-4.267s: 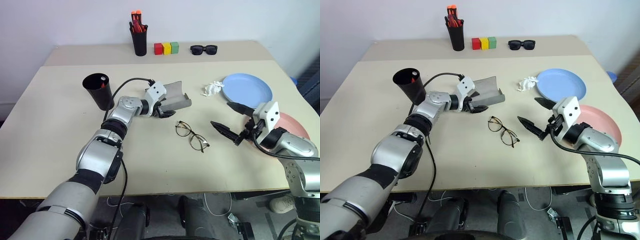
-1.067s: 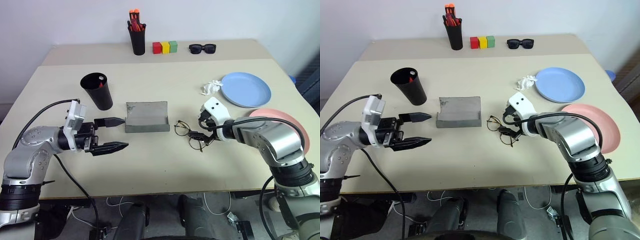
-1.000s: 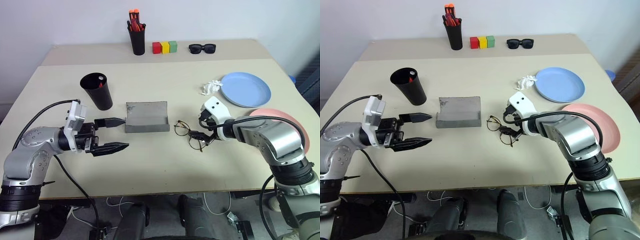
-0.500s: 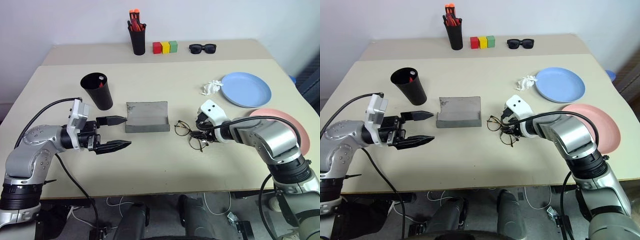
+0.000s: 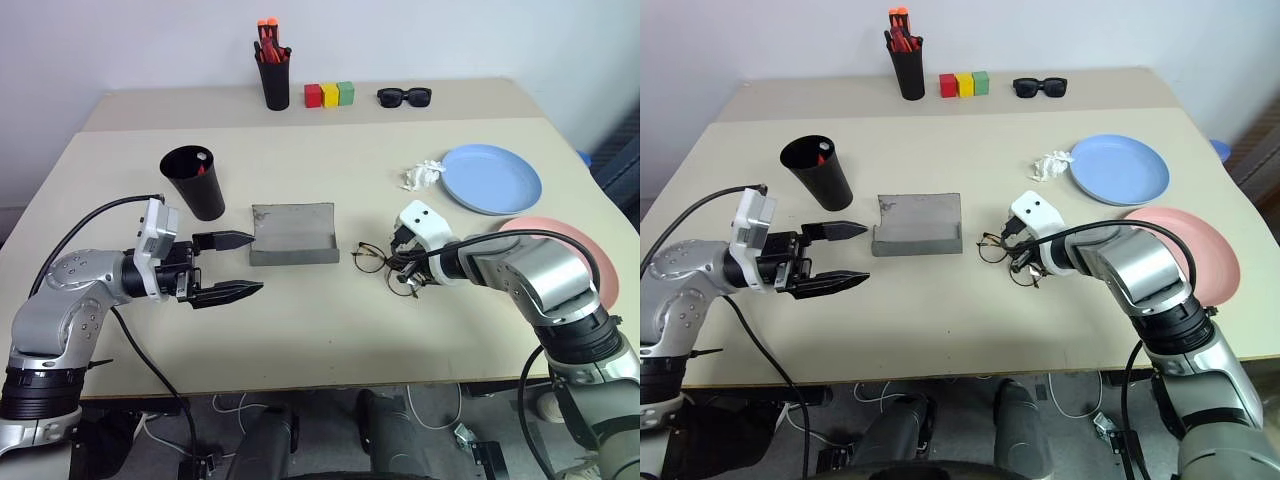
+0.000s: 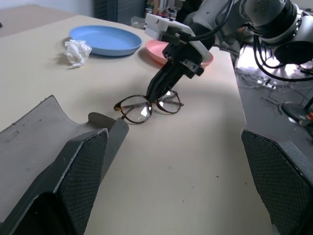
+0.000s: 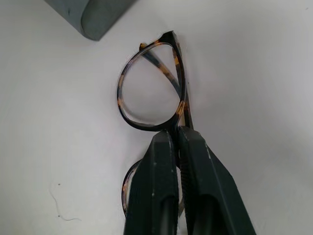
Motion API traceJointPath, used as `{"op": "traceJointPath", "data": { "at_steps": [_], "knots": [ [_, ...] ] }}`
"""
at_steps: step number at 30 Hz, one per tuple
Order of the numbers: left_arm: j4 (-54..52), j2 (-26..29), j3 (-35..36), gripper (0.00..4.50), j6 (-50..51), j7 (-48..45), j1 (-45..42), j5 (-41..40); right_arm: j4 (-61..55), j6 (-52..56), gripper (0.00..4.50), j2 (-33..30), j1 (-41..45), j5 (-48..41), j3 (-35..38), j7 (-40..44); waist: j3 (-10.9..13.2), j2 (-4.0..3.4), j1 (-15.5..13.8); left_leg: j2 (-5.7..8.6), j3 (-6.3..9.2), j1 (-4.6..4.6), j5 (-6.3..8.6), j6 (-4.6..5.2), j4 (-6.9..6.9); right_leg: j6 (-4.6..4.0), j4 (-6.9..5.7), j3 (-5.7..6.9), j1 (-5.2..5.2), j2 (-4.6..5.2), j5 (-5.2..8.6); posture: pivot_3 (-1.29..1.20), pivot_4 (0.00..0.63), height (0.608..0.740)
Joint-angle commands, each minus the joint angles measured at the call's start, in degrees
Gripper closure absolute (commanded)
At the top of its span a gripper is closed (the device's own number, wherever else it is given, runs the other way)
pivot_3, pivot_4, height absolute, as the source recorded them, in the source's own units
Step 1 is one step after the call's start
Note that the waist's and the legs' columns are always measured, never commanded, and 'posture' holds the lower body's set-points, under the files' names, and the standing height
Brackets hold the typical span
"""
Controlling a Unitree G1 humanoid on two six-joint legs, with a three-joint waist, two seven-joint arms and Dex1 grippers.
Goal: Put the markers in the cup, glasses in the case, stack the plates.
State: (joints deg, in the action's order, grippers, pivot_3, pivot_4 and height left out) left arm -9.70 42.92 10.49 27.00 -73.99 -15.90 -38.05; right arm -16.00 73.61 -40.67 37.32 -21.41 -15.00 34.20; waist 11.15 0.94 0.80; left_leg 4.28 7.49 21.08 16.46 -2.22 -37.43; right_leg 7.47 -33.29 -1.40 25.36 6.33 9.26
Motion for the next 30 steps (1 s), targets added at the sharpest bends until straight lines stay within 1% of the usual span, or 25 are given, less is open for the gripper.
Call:
{"op": "traceJointPath", "data": {
  "at_steps": [1, 7, 9, 12, 15, 21, 23, 27, 30],
  "knots": [
    [-1.10, 0.91, 1.00, 0.00, -1.31, 0.13, -0.01, -0.24, -0.90, -1.65, 4.45, -2.70, 0.74, 1.08, -0.09, 1.11, 0.00, 0.00, -0.05, 0.00, 0.00, 0.00, 0.00, 0.00, 0.00, 0.00, 0.00, 0.00, 0.00, 0.00, 0.00, 0.00, 0.150, 0.740],
    [-0.79, 1.06, 1.74, 0.00, -2.04, 0.84, 1.06, -0.16, 1.65, -5.20, 4.45, -3.90, 5.55, 1.92, 2.88, 1.93, 0.01, -0.01, 0.22, -0.01, -0.01, 0.04, 0.00, 0.00, -0.01, 0.00, 0.05, 0.00, 0.02, -0.01, 0.00, 0.00, 0.150, 0.740],
    [-0.62, 1.50, 2.50, 0.00, -2.48, 1.05, 1.97, -0.10, 2.76, -7.71, 4.45, -2.36, 7.80, 1.91, 3.98, 1.91, 0.01, -0.02, 0.35, -0.03, -0.01, 0.05, 0.00, 0.00, 0.03, 0.00, 0.05, 0.00, 0.05, -0.04, 0.00, 0.00, 0.150, 0.740],
    [-0.47, 2.35, 3.92, 0.00, -2.82, 1.44, 3.55, -0.19, 4.73, -10.82, 4.45, 2.16, 10.98, 1.36, 4.90, 1.36, 0.01, -0.02, 0.56, -0.05, -0.03, 0.06, 0.00, 0.00, 0.07, -0.01, 0.06, -0.01, 0.09, -0.06, 0.00, 0.00, 0.150, 0.740],
    [-0.64, 2.90, 5.62, 0.00, -2.98, 1.93, 5.13, -0.56, 6.37, -15.16, 4.45, 6.21, 13.44, 2.97, 1.98, 1.93, 0.01, -0.02, 0.34, -0.11, 0.00, 0.06, 0.00, 0.00, 0.09, -0.04, 0.07, 0.00, 0.09, -0.12, -0.02, 0.00, 0.150, 0.740],
    [-2.08, 2.85, 6.47, 0.00, -3.29, 2.75, 6.99, -0.88, 15.02, -23.80, 4.45, 15.36, 19.43, 6.71, -2.40, 2.41, 0.02, -0.03, 0.21, -0.10, 0.01, 0.08, -0.01, -0.02, 0.08, -0.08, 0.06, 0.00, 0.11, -0.12, -0.05, 0.00, 0.150, 0.740],
    [-2.59, 2.85, 6.52, 0.00, -3.24, 3.13, 7.20, -1.03, 17.51, -26.05, 4.45, 17.64, 19.88, 7.49, -3.08, 2.86, 0.02, -0.03, 0.25, -0.10, 0.02, 0.08, -0.01, -0.02, 0.09, -0.08, 0.07, 0.00, 0.13, -0.12, -0.05, 0.00, 0.150, 0.740],
    [-3.52, 2.87, 7.04, 0.00, -3.13, 3.90, 8.21, -1.37, 20.25, -32.08, 4.45, 21.59, 18.10, 10.73, -7.94, 4.79, 0.02, -0.04, 0.44, -0.09, 0.02, 0.08, -0.01, -0.04, 0.12, -0.10, 0.06, 0.00, 0.16, -0.13, -0.07, 0.00, 0.150, 0.740],
    [-4.09, 2.88, 7.21, 0.00, -3.07, 4.36, 8.61, -1.49, 21.91, -37.17, 4.45, 22.02, 16.48, 15.40, -12.24, 5.44, 0.02, -0.04, 0.50, -0.11, 0.03, 0.08, -0.02, -0.05, 0.20, -0.15, 0.02, 0.00, 0.24, -0.15, -0.10, 0.00, 0.150, 0.740]
  ]
}}
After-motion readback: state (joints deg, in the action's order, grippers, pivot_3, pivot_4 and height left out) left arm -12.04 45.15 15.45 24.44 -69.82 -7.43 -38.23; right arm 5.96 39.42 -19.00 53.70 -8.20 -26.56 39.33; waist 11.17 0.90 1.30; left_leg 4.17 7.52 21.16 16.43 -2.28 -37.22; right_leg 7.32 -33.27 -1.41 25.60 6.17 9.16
